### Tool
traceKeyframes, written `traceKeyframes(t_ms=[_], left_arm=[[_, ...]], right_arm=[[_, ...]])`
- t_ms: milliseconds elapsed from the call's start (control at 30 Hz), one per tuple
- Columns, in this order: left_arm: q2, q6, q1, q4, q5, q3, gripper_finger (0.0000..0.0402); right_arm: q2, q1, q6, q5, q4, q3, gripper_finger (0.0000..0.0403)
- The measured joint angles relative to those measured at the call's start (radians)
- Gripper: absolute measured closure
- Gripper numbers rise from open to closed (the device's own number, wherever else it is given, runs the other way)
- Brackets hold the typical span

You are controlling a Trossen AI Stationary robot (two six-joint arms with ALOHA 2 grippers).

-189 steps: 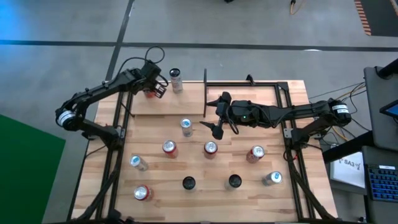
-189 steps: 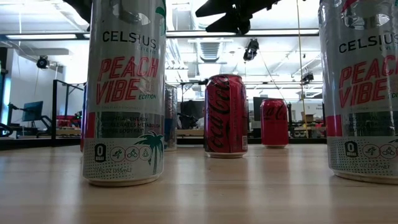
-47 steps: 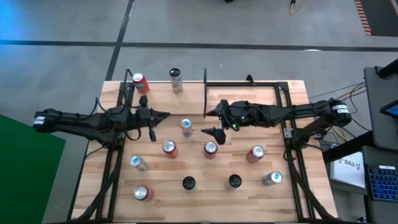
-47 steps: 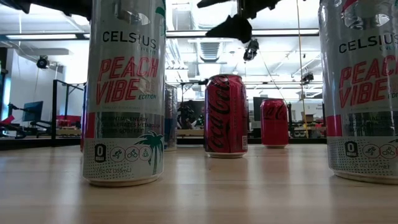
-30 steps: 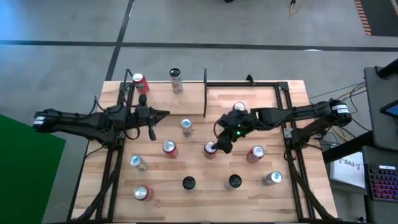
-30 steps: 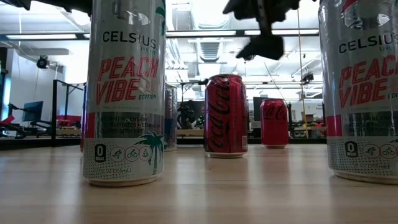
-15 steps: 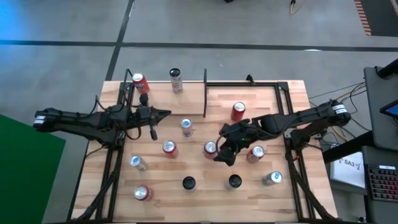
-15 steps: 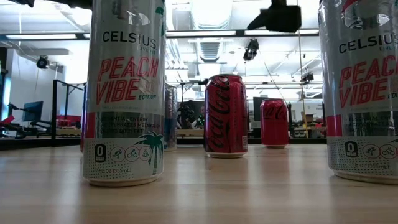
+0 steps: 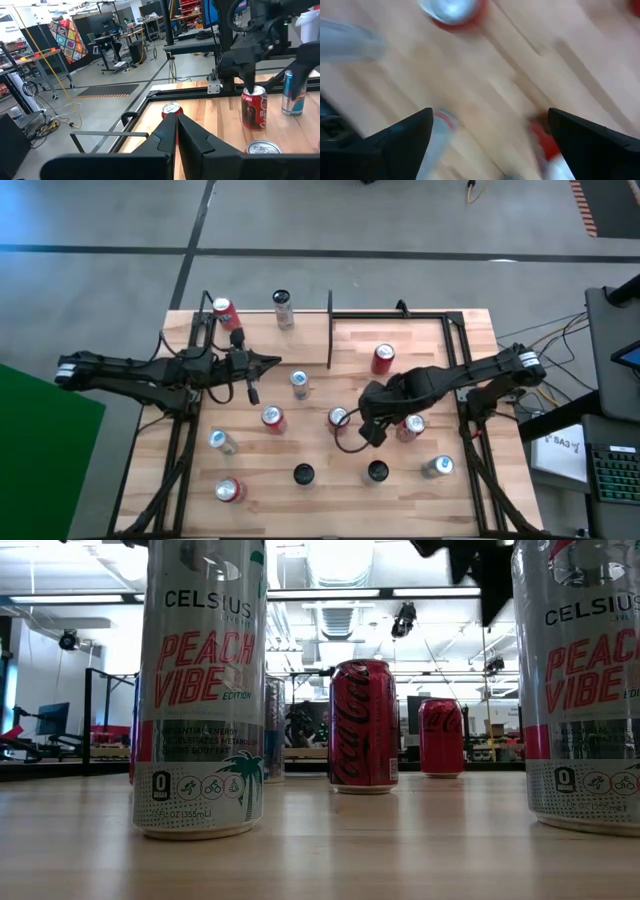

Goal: Place canned beverage on shelf
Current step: Put the red white soda can on the shelf

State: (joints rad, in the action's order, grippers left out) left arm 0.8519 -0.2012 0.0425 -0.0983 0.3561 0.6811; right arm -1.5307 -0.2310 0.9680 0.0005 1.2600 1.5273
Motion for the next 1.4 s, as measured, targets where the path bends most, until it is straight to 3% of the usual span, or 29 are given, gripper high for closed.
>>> traceKeyframes(t_ms=[267,600,933,1400], left_arm=[[0.026,0.000,0.000,0.002,0.000,0.011,0.0402],[0.030,0.002,0.000,0.011,0.000,0.011,0.0402],[0.031,0.003,0.000,0.028,0.000,0.011,0.0402],[0.031,0.000,0.000,0.028,0.000,0.011,0.0402]], right_arm=[[0.004,0.000,0.201,-0.038,0.312,0.011,0.0022],[0.024,-0.002,0.280,-0.116,0.308,-0.020,0.0022],[0.024,-0.002,0.248,-0.190,0.221,-0.164,0.0022],[0.024,0.045,0.178,-0.183,0.090,-0.328,0.0022]])
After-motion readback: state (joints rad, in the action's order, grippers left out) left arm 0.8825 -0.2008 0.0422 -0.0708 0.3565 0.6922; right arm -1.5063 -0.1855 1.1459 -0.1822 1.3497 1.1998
